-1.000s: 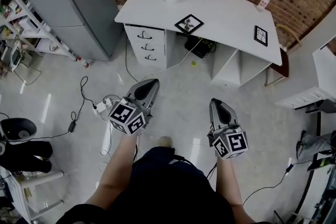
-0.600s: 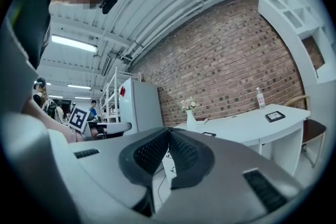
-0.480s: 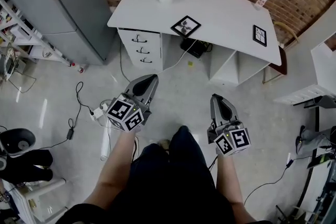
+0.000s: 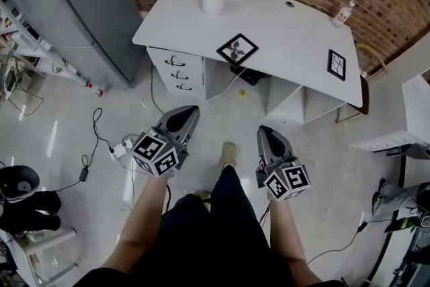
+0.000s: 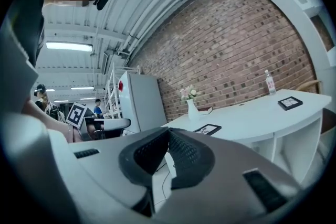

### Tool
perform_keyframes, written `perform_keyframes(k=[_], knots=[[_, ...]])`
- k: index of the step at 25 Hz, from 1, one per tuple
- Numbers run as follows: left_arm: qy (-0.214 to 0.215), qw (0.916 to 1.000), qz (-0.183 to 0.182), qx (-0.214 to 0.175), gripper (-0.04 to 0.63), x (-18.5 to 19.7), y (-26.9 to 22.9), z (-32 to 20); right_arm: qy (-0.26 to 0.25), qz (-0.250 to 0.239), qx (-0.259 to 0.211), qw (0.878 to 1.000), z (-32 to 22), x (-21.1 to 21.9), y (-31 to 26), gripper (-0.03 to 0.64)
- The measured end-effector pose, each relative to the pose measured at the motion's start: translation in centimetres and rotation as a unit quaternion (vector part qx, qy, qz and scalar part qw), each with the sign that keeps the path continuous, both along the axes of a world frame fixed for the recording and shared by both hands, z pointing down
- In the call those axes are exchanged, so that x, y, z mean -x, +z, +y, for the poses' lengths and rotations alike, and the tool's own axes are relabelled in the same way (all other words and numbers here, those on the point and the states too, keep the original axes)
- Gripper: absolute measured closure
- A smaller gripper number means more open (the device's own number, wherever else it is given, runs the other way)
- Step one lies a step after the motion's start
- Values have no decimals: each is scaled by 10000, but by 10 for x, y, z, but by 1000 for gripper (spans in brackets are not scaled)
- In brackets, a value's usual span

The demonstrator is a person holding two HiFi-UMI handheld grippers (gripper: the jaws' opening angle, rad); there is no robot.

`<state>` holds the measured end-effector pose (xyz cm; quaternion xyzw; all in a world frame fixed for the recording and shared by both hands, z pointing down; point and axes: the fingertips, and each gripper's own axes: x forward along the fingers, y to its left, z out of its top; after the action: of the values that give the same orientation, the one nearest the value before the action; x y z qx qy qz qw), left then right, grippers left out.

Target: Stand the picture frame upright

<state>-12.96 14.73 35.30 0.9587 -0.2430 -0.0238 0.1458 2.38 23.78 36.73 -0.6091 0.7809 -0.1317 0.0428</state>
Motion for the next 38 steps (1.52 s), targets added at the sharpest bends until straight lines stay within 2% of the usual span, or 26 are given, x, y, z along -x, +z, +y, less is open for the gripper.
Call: perform_keyframes(k=[5, 14, 19, 24, 26, 31, 32, 33, 35, 38], knots=[[-32, 9999, -79, 131, 589, -34, 11, -40, -351, -15, 172, 9992, -52, -14, 16, 611], [-115, 9967, -170, 789, 588, -100, 43, -112, -693, 47, 485, 9964, -130, -59, 42, 611], [-355, 9884, -51, 1474, 588, -128, 70, -146, -845, 13, 638, 9944, -164, -79, 61, 611], [-496, 9806, -142, 1892, 586, -154, 100, -164, -1038, -5, 782, 9915, -187, -92, 82, 611], [-546, 9757, -115, 2117, 544, -162, 108, -169, -1125, -46, 840, 9901, -194, -95, 88, 611], [-725, 9619, 122, 2634, 535, -176, 132, -187, -1337, 58, 902, 9869, -212, -95, 103, 611], [-759, 9586, 190, 2739, 491, -178, 138, -191, -1362, 61, 906, 9865, -215, -95, 106, 611], [-795, 9545, 273, 2860, 486, -179, 144, -194, -1375, 55, 918, 9862, -217, -95, 110, 611], [-887, 9432, 526, 3158, 486, -180, 153, -202, -1369, 47, 963, 9859, -222, -94, 118, 611], [-1001, 9219, 936, 3625, 454, -181, 164, -214, -1324, 34, 1048, 9856, -228, -93, 128, 611]])
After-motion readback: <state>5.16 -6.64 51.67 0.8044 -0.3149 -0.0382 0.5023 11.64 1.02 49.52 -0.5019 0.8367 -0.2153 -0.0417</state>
